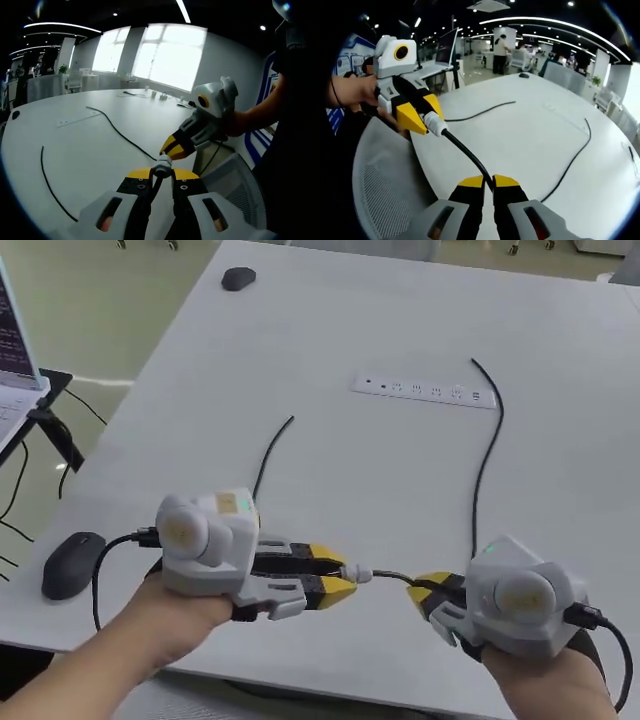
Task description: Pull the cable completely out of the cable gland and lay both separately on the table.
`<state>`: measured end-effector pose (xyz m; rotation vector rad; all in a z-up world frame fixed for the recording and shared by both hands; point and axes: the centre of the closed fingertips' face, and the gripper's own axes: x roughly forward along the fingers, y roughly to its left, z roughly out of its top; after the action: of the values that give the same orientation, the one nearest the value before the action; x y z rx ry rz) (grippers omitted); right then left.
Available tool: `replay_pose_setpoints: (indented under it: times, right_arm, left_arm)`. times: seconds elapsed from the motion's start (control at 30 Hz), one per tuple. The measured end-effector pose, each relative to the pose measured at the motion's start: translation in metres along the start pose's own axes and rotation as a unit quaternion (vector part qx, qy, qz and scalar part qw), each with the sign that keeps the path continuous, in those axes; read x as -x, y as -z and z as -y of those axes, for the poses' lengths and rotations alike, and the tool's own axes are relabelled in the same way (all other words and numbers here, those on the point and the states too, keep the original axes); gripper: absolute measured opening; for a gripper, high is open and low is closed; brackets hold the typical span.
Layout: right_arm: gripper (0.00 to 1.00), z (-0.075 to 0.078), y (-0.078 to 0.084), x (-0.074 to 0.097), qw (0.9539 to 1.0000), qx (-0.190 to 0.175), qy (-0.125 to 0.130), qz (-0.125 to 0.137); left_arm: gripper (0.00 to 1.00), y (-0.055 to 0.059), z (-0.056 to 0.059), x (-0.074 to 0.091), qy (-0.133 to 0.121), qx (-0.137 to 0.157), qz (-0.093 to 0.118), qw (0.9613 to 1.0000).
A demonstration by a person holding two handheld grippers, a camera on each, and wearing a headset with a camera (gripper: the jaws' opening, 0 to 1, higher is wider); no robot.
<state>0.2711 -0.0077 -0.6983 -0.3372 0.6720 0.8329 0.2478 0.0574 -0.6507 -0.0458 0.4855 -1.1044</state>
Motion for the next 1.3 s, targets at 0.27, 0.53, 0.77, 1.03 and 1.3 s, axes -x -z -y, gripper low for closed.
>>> replay_pose_setpoints:
  times: [0.27, 0.53, 0.77, 1.03, 1.3]
  right_arm:
    - [0.02, -0.002, -0.006, 0.004, 0.9989, 0.046, 0.003, 0.002]
    - [0.11, -0.011, -0.02, 0.014, 0.996, 0.089, 0.008, 0.007]
    - [0.15, -0.026, -0.042, 0.016, 0.9888, 0.147, 0.013, 0.019]
    - [0.12, -0.038, -0.048, 0.01, 0.9809, 0.194, 0.007, 0.016]
    - [0.08, -0.044, -0.053, 0.007, 0.9746, 0.223, 0.002, 0.019]
  left_arm:
    - [0.15, -0.001, -0.004, 0.004, -0.008, 0.013, 0.002, 0.9999]
    - [0.15, -0.001, -0.004, 0.005, -0.009, 0.013, -0.003, 0.9999]
    - [0.15, -0.002, -0.004, 0.004, -0.008, 0.013, -0.004, 0.9999]
    - [0.15, 0.0, -0.004, 0.004, -0.008, 0.013, -0.008, 0.9999]
    - [0.15, -0.001, -0.004, 0.003, -0.006, 0.008, -0.008, 0.9999]
